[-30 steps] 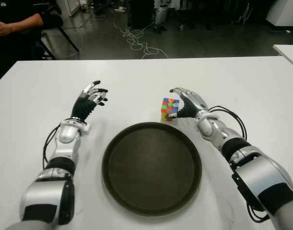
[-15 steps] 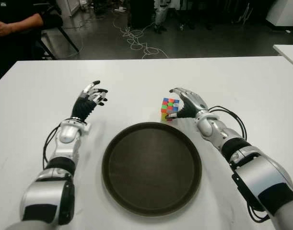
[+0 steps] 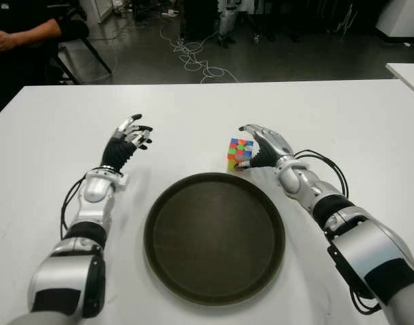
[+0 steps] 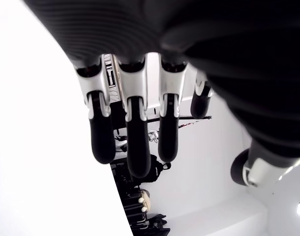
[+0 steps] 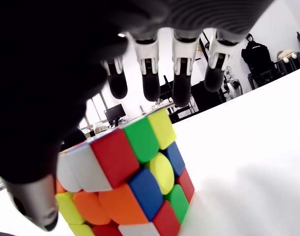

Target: Pick up the Rubik's Cube and put it in the plate

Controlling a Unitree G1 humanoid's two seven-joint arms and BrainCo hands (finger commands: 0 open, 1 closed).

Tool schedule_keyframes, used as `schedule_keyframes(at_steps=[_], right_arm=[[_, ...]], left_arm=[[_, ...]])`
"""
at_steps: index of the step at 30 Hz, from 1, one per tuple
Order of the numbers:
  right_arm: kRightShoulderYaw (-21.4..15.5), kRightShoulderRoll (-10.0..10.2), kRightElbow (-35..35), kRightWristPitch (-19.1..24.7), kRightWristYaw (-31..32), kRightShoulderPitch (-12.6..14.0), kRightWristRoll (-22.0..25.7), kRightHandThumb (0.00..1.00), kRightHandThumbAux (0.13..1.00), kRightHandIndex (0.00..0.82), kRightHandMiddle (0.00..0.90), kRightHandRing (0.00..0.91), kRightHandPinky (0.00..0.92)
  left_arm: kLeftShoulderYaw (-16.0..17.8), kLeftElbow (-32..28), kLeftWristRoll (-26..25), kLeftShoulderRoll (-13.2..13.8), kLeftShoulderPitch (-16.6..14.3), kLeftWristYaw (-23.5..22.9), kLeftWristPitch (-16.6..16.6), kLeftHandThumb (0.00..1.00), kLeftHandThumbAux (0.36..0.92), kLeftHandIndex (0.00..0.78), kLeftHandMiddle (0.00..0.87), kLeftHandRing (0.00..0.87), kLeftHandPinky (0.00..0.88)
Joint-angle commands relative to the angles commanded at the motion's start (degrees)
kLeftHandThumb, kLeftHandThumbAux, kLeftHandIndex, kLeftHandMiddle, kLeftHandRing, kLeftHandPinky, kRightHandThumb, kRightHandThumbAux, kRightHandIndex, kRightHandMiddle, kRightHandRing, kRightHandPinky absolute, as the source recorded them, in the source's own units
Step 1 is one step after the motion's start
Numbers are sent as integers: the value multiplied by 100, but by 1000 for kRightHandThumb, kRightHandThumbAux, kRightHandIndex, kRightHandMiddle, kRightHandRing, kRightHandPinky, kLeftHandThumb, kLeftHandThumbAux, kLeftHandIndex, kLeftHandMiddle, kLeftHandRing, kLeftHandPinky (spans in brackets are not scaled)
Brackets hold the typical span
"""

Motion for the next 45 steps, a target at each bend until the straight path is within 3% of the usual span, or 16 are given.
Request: schedule_keyframes(at_steps=[32, 45], right_arm=[[126, 50, 55, 66, 234, -19, -83, 0, 759, 168, 174, 188, 199], [142, 73, 59, 86, 362, -4, -93, 0, 769, 197, 208, 215, 214]], left_arm=[[-3, -27, -24, -8, 18, -29, 16, 71, 498, 118, 312, 393, 406], [28, -30, -70, -28, 21, -57, -11, 88, 537, 130, 344, 423, 436]])
